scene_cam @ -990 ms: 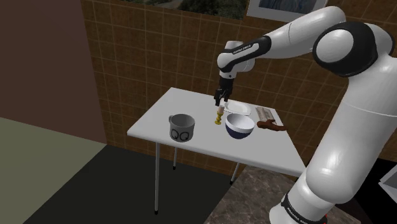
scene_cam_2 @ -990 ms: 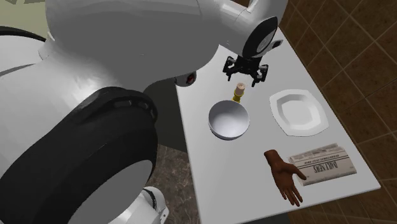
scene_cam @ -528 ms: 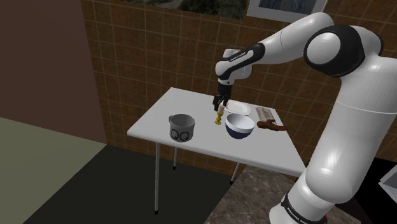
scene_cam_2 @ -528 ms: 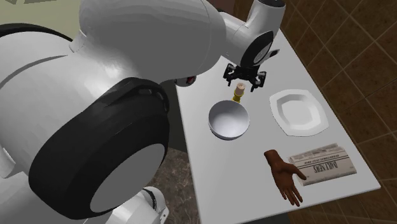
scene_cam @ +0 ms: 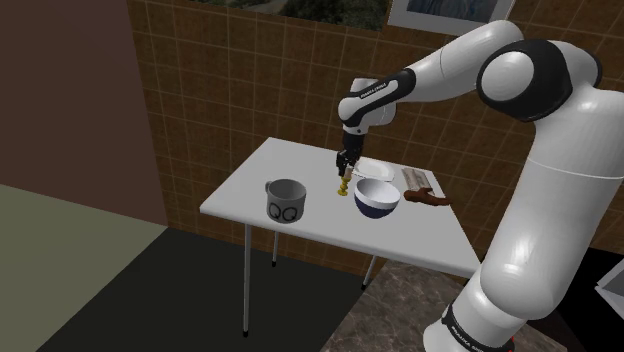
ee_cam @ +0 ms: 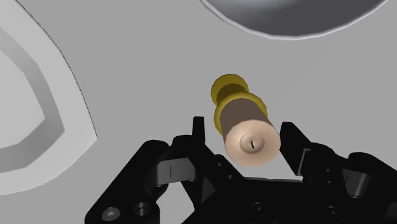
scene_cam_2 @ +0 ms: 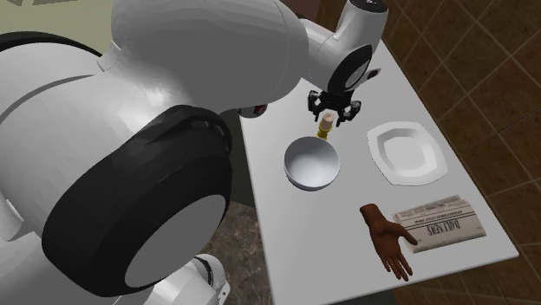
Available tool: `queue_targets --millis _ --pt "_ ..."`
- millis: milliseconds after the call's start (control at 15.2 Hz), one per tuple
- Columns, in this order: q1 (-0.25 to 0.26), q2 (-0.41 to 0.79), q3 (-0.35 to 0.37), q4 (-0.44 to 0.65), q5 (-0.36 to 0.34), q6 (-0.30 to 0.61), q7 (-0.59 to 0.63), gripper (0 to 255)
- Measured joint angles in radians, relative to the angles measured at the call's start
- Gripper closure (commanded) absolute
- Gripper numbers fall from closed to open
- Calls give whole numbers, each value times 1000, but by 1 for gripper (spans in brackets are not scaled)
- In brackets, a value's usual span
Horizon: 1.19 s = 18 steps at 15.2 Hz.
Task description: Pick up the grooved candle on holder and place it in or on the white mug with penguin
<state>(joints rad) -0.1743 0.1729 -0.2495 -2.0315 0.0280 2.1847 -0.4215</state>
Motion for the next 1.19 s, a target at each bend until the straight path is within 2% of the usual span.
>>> queue_targets --millis 594,1188 --pt "0 0 0 0 0 0 0 255" --pt "3 -48 -2 52 -15 -98 9 255"
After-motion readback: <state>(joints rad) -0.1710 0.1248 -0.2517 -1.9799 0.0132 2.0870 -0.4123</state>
